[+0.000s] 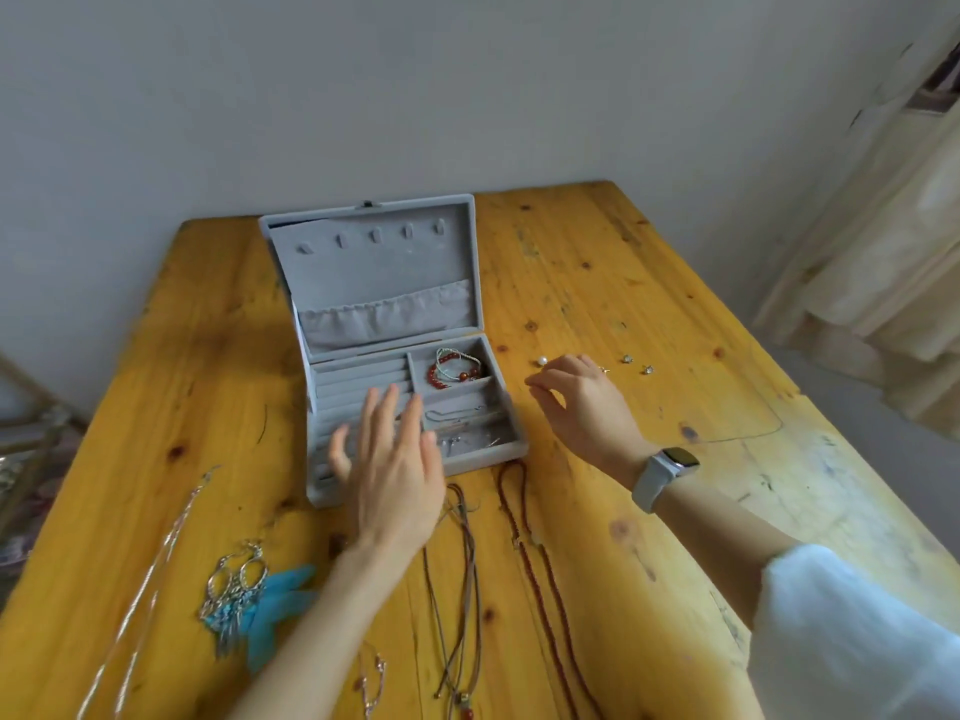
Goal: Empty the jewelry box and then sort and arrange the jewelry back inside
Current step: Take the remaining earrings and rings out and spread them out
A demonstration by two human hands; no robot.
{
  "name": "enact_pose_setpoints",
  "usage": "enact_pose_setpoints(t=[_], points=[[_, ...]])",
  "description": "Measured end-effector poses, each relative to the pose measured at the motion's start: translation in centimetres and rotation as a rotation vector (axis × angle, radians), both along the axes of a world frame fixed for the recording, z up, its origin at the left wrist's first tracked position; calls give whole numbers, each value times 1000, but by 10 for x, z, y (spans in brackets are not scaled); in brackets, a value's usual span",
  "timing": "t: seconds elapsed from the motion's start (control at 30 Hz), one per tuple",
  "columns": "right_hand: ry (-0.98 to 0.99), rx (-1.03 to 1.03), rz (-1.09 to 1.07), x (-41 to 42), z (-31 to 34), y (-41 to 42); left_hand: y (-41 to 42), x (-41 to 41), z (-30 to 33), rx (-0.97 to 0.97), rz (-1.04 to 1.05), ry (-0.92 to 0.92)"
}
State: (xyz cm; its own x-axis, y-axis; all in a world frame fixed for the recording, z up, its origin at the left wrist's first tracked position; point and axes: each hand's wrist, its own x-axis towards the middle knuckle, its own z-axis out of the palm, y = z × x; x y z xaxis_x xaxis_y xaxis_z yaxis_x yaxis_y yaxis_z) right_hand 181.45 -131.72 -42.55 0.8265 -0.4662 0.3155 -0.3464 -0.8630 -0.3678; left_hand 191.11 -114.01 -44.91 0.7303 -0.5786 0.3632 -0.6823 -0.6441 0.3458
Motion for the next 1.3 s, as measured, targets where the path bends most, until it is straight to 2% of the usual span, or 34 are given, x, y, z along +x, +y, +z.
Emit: enact_pose_setpoints(t=[0.13,0.2,0.27,0.4,0.5,0.6,0.73,0.9,0.97,1.1,1.3], points=[[-98,51,167,47,7,52,42,26,-7,113,181,42],[-24,51,214,68,4,75,53,30,-10,176,196,70],[99,-33,224,82,-1,90,56,31,-14,233,186,99],[170,-180,182,89,-5,103,56,33,-17,221,184,86],[226,-205,147,88,1,109,59,32,-20,218,166,73],[269,-144,97,91,5,110,57,32,-19,188,171,74],[276,114,46,99,10,101,58,30,-15,232,161,109],[254,288,112,99,17,91,57,30,-2,298,168,206],[188,354,152,92,21,86,56,28,5,249,150,190],[31,432,127,59,36,62,35,10,18,77,21,92],[-23,440,-121,-17,42,-12,-27,-32,17,174,-253,46]])
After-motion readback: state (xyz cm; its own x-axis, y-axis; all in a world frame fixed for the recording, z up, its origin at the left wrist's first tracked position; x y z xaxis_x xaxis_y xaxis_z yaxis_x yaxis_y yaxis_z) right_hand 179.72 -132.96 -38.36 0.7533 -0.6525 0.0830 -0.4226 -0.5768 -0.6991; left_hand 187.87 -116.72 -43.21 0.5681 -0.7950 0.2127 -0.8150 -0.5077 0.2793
